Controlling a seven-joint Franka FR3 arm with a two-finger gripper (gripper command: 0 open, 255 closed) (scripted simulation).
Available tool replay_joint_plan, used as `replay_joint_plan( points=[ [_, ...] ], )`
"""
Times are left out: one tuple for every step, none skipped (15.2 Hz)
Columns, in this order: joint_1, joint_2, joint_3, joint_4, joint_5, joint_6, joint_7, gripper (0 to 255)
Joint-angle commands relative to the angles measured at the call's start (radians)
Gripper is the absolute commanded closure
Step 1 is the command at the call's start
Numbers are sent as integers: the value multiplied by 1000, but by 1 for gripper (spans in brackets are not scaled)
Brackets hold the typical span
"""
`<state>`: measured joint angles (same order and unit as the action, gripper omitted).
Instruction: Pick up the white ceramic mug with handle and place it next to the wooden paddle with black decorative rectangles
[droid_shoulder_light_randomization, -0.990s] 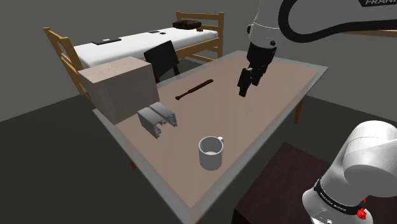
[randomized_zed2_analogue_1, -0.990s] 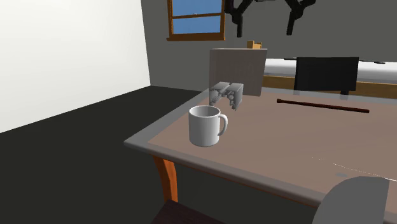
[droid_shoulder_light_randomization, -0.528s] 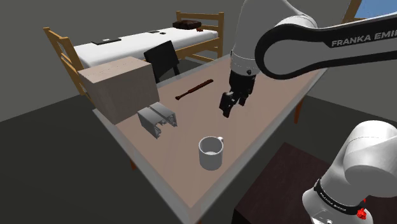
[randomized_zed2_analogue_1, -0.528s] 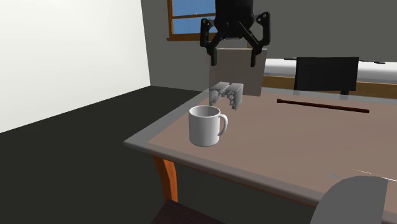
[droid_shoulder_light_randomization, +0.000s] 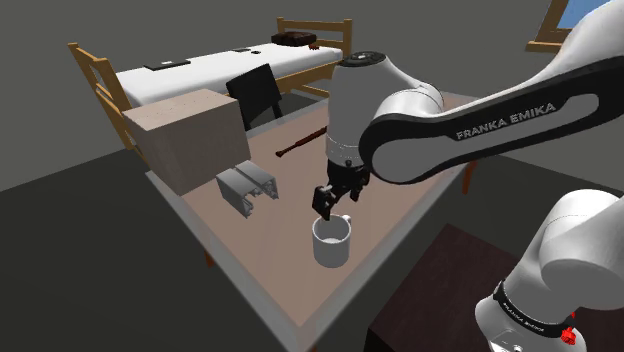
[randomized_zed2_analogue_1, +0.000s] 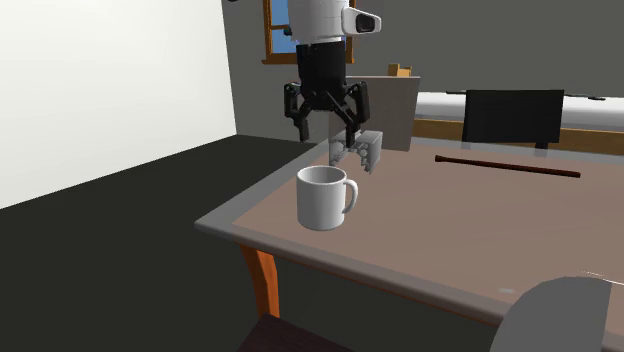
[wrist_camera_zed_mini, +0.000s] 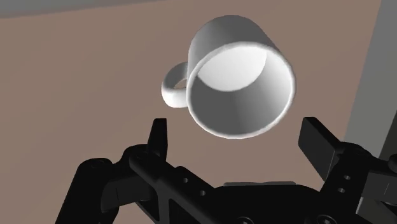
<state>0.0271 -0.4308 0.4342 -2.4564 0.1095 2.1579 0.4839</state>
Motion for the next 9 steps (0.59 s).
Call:
replay_joint_plan(
  points=[
    [-9, 69, 47, 15, -14, 49, 72, 0],
    [-15, 105, 69, 24, -26, 71, 108, 0],
    [-22, 142, 91, 35, -41, 93, 145, 0],
    [-29, 181, 113, 47, -60, 114, 184, 0],
    [-35, 222, 133, 61, -83, 134, 226, 0],
    [-39, 249, 145, 71, -100, 146, 254, 0],
    [-40, 259, 147, 65, -107, 161, 260, 0],
    [-42, 270, 149, 60, -114, 175, 265, 0],
    [-44, 281, 151, 55, -122, 189, 271, 0]
  ],
)
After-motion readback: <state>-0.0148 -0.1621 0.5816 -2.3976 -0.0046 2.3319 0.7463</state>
